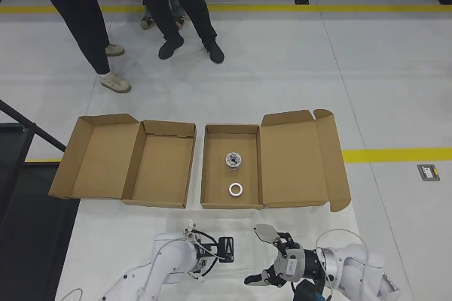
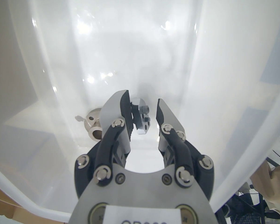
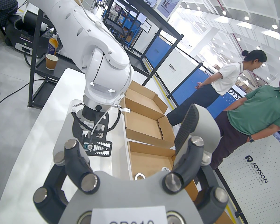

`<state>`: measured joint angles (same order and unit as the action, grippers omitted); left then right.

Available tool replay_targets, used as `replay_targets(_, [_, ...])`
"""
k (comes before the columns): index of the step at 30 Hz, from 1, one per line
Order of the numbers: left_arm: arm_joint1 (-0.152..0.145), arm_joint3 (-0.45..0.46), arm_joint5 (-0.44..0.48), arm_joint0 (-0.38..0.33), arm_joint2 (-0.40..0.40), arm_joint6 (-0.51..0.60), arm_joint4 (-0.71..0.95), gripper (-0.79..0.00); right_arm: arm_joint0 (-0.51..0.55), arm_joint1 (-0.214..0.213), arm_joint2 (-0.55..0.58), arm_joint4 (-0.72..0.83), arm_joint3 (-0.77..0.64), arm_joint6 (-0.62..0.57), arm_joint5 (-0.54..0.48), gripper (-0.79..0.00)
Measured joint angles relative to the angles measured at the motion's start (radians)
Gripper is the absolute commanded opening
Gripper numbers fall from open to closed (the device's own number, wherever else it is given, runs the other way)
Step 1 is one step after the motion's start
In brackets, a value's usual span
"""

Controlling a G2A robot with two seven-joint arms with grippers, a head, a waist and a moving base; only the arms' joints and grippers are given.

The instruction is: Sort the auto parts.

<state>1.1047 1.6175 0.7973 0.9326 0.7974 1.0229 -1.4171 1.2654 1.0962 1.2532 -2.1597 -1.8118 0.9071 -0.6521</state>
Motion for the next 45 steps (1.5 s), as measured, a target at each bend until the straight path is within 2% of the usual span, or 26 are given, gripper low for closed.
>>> replay_targets(5, [-0.007,-0.007,-0.022,-0.018,-0.027,0.022,0.011,-0.508,0.0,0.0,0.0,0.0,0.0,0.0,0.0,0.0])
replay_targets(7, [-0.009,-0.006,-0.03,-0.023,-0.035,0.03,0.021,-0.536,0.0,0.0,0.0,0.0,0.0,0.0,0.0,0.0])
replay_targets(8, [-0.011,-0.006,-0.034,-0.025,-0.038,0.034,0.028,-0.557,0.0,0.0,0.0,0.0,0.0,0.0,0.0,0.0])
replay_targets(10, [-0.014,-0.005,-0.038,-0.029,-0.042,0.038,0.035,-0.674,0.0,0.0,0.0,0.0,0.0,0.0,0.0,0.0])
replay_targets(13, [-0.019,-0.002,-0.043,-0.035,-0.051,0.043,0.046,-0.785,0.0,0.0,0.0,0.0,0.0,0.0,0.0,0.0])
replay_targets(25, [-0.042,0.051,-0.043,-0.04,-0.041,0.043,0.1,-0.785,0.0,0.0,0.0,0.0,0.0,0.0,0.0,0.0])
replay_targets(30, [-0.059,0.137,-0.035,-0.013,0.023,-0.015,0.114,-0.785,0.0,0.0,0.0,0.0,0.0,0.0,0.0,0.0])
replay_targets(37, [-0.101,0.255,0.011,0.072,0.206,-0.237,0.142,-0.785,0.0,0.0,0.0,0.0,0.0,0.0,0.0,0.0])
replay_targets(41, [-0.12,0.282,0.062,0.124,0.313,-0.344,0.178,-0.785,0.0,0.0,0.0,0.0,0.0,0.0,0.0,0.0])
replay_targets(45, [-0.12,0.281,0.06,0.123,0.302,-0.337,0.177,-0.785,0.0,0.0,0.0,0.0,0.0,0.0,0.0,0.0])
